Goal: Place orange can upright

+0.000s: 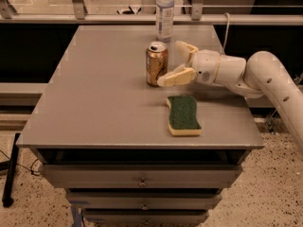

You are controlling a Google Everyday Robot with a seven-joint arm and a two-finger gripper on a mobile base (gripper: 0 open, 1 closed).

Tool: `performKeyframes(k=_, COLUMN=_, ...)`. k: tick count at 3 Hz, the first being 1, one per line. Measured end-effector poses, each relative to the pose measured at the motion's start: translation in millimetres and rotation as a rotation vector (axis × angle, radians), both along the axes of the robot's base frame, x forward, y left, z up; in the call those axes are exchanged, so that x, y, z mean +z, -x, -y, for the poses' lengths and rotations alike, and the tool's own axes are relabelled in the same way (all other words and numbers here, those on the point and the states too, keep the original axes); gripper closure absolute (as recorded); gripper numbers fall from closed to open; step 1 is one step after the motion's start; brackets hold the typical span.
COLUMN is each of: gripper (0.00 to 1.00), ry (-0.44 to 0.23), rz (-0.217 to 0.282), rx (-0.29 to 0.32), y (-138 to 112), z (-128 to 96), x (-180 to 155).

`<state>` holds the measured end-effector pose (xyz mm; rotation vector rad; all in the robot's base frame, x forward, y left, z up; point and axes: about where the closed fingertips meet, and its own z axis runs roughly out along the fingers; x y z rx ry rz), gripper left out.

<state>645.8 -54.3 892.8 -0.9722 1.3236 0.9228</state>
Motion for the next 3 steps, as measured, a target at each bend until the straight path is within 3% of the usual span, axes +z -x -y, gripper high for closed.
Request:
performKeyframes(k=1, gripper=0.0, ry=0.04, rz=0.01, rx=-0.078, y=17, z=40, x=12)
performKeyframes(k=2, gripper=0.0, ry=0.079, rz=-0.003, rx=-0.215, y=44, z=98, x=30)
performKeyframes(k=3, gripper=0.0, ry=0.083, rz=-0.001, rx=-0.247, y=51, z=115, x=33)
